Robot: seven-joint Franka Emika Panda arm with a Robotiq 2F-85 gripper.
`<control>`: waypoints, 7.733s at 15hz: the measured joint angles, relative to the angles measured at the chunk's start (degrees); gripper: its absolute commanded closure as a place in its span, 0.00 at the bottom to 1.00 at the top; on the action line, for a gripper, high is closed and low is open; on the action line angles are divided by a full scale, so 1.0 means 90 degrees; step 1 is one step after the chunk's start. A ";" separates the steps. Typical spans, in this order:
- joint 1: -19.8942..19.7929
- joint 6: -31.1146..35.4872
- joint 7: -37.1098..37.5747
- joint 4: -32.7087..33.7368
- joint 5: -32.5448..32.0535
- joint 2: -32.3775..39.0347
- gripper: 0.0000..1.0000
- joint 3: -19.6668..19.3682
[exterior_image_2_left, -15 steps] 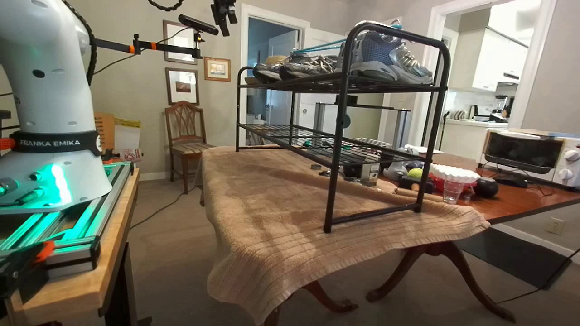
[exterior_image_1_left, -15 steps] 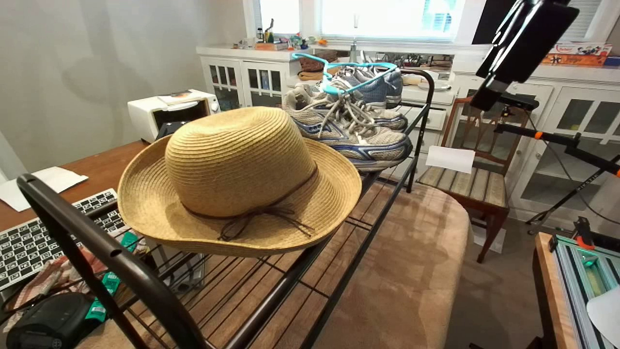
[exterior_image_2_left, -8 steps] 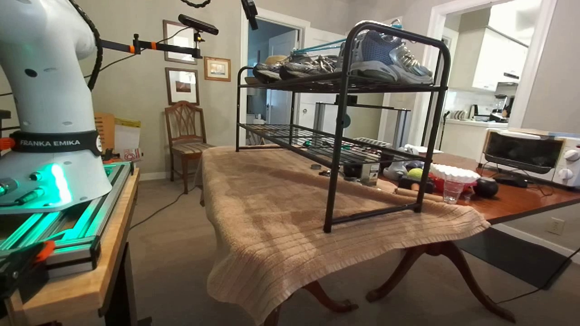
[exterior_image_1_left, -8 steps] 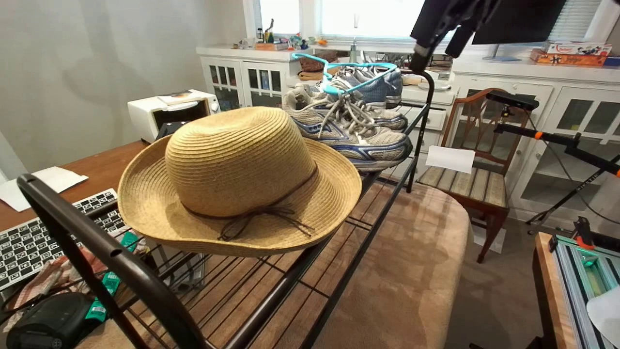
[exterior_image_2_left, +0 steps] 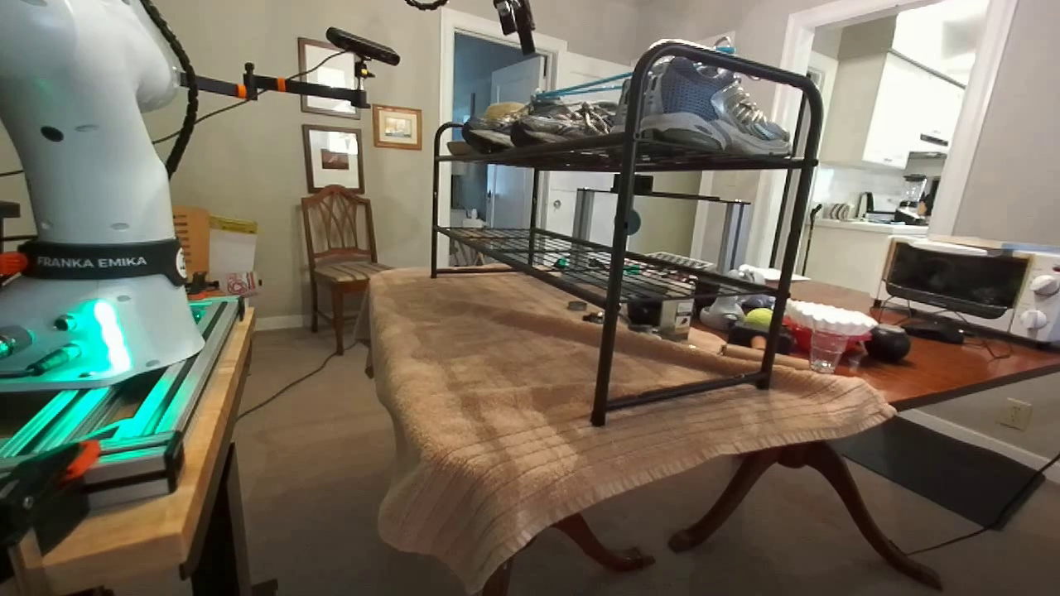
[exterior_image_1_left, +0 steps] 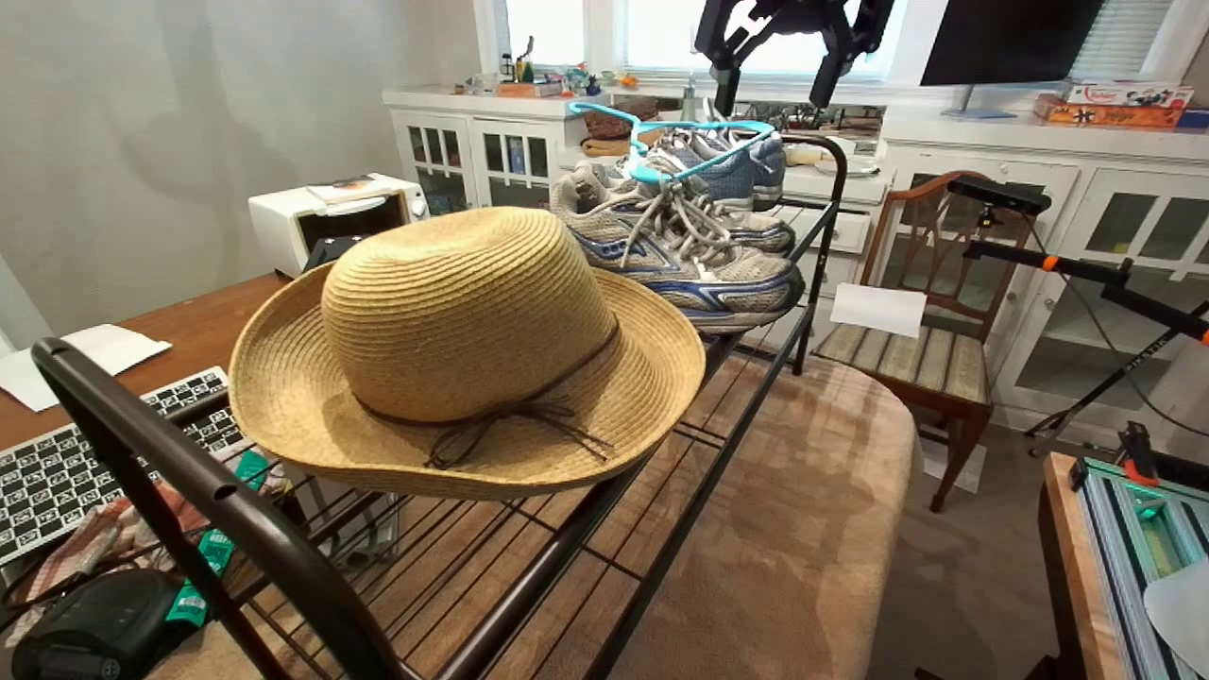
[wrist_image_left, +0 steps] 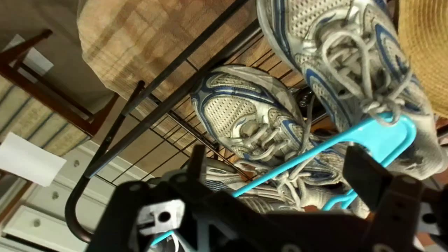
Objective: Hang the hanger to the right side of the shoe rack
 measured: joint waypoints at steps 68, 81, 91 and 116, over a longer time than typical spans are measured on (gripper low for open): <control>0.0469 -0.0075 0.0963 0.3004 0.0645 0.2985 0.00 -0.2357; 0.0433 0.0671 -0.1467 0.3376 0.0996 0.3219 0.00 -0.2363; 0.0417 0.1080 -0.2809 0.3391 0.1076 0.3217 0.00 -0.2362; -0.0071 0.0848 -0.9393 0.3135 0.2448 0.3336 0.00 -0.2244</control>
